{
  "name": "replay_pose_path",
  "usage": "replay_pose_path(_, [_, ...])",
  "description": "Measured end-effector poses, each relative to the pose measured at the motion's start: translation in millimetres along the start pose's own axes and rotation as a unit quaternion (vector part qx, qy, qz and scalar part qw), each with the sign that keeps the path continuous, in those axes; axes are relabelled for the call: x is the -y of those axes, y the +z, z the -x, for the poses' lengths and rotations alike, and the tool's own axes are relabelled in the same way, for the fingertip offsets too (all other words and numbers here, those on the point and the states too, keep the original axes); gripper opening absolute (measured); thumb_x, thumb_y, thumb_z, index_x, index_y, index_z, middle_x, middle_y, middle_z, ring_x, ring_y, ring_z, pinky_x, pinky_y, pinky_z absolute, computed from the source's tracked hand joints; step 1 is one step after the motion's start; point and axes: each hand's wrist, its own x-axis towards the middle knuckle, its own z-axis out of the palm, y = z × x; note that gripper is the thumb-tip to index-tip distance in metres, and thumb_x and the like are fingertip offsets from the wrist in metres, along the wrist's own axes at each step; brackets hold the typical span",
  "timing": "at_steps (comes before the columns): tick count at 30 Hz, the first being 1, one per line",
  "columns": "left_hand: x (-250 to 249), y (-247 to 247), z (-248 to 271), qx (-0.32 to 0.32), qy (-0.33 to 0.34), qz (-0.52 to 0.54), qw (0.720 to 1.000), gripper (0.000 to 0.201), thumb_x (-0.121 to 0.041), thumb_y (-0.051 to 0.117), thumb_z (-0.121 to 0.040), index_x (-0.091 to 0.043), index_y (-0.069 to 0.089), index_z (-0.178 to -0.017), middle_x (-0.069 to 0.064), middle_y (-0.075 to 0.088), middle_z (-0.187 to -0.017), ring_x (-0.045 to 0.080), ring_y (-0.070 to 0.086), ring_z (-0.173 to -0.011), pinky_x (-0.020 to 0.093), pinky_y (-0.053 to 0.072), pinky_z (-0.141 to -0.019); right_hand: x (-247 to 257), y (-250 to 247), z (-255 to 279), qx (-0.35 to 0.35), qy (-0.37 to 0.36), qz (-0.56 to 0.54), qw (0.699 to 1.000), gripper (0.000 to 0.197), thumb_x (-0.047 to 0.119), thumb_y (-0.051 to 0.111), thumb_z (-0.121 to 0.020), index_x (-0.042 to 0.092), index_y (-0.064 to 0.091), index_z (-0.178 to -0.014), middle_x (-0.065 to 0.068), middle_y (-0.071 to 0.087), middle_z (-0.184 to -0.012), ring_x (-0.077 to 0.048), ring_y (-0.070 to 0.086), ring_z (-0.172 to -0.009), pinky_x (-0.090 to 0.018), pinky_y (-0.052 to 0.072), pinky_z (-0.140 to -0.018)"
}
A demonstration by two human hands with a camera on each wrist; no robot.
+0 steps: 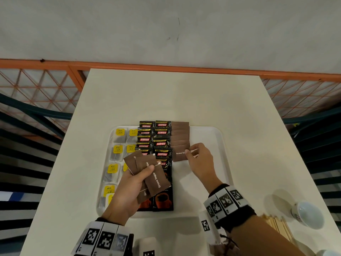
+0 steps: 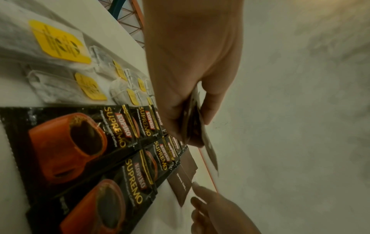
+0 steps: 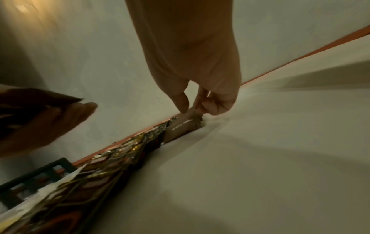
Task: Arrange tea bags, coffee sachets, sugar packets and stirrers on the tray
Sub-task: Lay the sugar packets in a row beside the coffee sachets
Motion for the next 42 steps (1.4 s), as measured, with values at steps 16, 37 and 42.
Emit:
replay_pose_path(16, [1.2,6.1,1.1,-0.040,0.065,0.038,0.996,0.009,-0.021,0.058,-0.088,-0.015,0.064,-0.087,0.002,0.068,-0.071,0.010,0.065,-0.058,0.026,0.051,-0.059,37.1,-15.9,54.9,0.241,0.028,-0.223,0.944,0.013,0.017,0.061,-0.087,0.007,0.061,-0.095,0.004,0.056,-0.065,-0.006,0.046,-0.055,-0.015,0.038,-0.051])
replay_pose_path(37, [3.9,15.6,15.1,0.014,0.075,-0.057,0.995,0.027,-0.003,0.067,-0.079,-0.020,0.067,-0.099,-0.001,0.075,-0.087,0.017,0.070,-0.081,0.027,0.052,-0.061,23.0,-41.6,64.7,0.146,-0.222,-0.148,0.953,0.026,0.007,0.057,-0.082,0.029,0.068,-0.094,0.013,0.066,-0.099,-0.005,0.058,-0.090,-0.012,0.044,-0.074])
replay_pose_path(42, [3.3,15.9,15.4,0.021,0.076,-0.101,0.992,0.027,-0.003,0.067,-0.079,-0.019,0.066,-0.100,-0.003,0.075,-0.088,0.015,0.070,-0.083,0.026,0.053,-0.066,26.2,-43.0,56.9,0.208,-0.075,-0.143,0.965,0.018,0.016,0.061,-0.087,0.024,0.068,-0.102,0.014,0.066,-0.082,0.005,0.054,-0.068,-0.010,0.043,-0.063])
